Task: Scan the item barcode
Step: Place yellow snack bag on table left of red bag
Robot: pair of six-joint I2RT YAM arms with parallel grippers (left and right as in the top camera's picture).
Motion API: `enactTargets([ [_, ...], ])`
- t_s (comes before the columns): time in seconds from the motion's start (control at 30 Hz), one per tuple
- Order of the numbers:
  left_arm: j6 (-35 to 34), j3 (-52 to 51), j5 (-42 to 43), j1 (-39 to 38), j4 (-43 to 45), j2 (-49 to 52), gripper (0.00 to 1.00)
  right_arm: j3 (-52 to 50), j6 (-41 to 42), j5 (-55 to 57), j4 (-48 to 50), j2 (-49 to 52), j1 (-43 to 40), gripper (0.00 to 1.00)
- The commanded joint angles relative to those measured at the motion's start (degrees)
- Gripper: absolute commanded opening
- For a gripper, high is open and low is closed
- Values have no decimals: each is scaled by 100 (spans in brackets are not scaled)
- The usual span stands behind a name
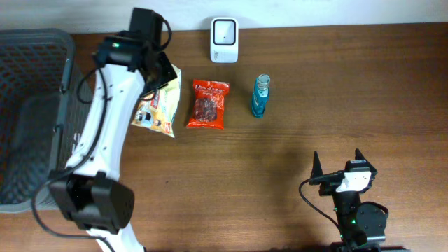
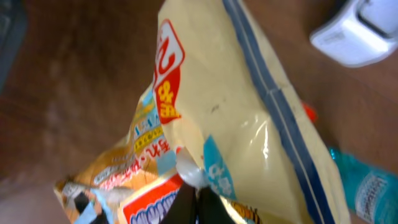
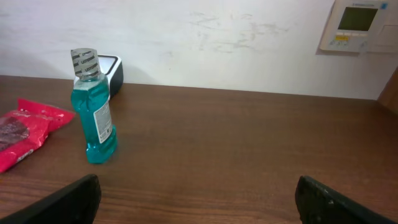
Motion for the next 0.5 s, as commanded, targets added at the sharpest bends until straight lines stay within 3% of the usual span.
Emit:
enactTargets([
  [0.0,-809,-350,-450,-13,376,380,0,-46,44,50,-24,-37,-35,98],
  [0.23,-892,-376,-426,-127,1032,1425,1,-46,44,50,-22,-37,-35,98],
  [0.27,-892,-376,-422,-140,1113,1510,5,-46,44,52,-24,-37,-35,99],
  [0.33,-890,-376,-411,-153,1189,1567,26,-46,44,50,-24,-37,-35,98],
  [0.37,-887,-374,-411,-151,1211,1565,43,-46,44,50,-24,-37,-35,98],
  [0.4,-817,-321,-407,-151,1231,1558,66,-46,44,50,-22,-37,-35,98],
  [0.43,-597,-219,-330,-151,1222,1558,78,-46,44,50,-22,-37,-35,98],
  [0.47,-186,7,-103,-151,1187,1558,81,-46,44,50,-22,-37,-35,98],
])
